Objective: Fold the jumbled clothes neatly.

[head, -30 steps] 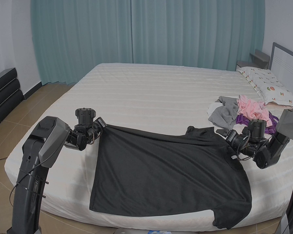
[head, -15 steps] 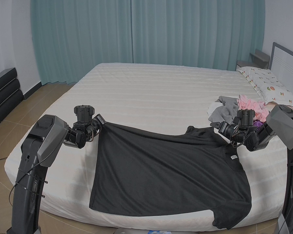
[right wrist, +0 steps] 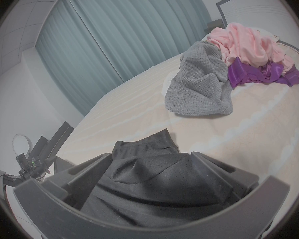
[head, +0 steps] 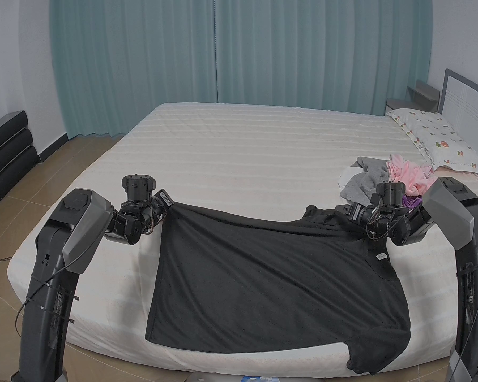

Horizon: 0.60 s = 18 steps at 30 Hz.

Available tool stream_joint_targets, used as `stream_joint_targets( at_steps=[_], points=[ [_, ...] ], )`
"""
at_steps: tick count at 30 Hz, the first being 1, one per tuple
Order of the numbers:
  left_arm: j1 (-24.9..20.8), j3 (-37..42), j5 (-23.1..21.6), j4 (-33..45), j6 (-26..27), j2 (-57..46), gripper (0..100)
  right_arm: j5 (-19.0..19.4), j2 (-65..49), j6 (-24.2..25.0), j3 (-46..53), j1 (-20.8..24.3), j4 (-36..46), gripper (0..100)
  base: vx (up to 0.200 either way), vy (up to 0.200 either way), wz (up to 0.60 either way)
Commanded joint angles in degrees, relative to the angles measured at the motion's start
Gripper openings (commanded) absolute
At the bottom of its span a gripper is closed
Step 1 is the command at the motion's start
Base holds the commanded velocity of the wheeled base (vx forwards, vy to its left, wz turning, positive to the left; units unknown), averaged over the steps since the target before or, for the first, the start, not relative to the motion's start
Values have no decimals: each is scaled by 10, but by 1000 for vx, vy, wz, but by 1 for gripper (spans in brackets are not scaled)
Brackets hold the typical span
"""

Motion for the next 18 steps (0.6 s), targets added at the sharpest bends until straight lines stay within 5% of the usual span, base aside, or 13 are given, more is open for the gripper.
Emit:
stream_joint_targets(
  at_steps=[1, 12, 13, 18],
  points=[
    [-1, 1, 0, 1, 0, 5, 0, -1, 17, -1, -16, 1, 3, 100, 0, 0, 0],
    [-10, 2, 3, 1, 0, 6, 0, -15, 33, -34, -13, -5, 7, 100, 0, 0, 0],
    [-12, 2, 5, 1, 0, 6, 0, -15, 33, -34, -12, -5, 7, 0, 0, 0, 0],
    [-14, 2, 10, 1, 0, 6, 0, -15, 29, -34, -4, -5, 7, 0, 0, 0, 0]
  ],
)
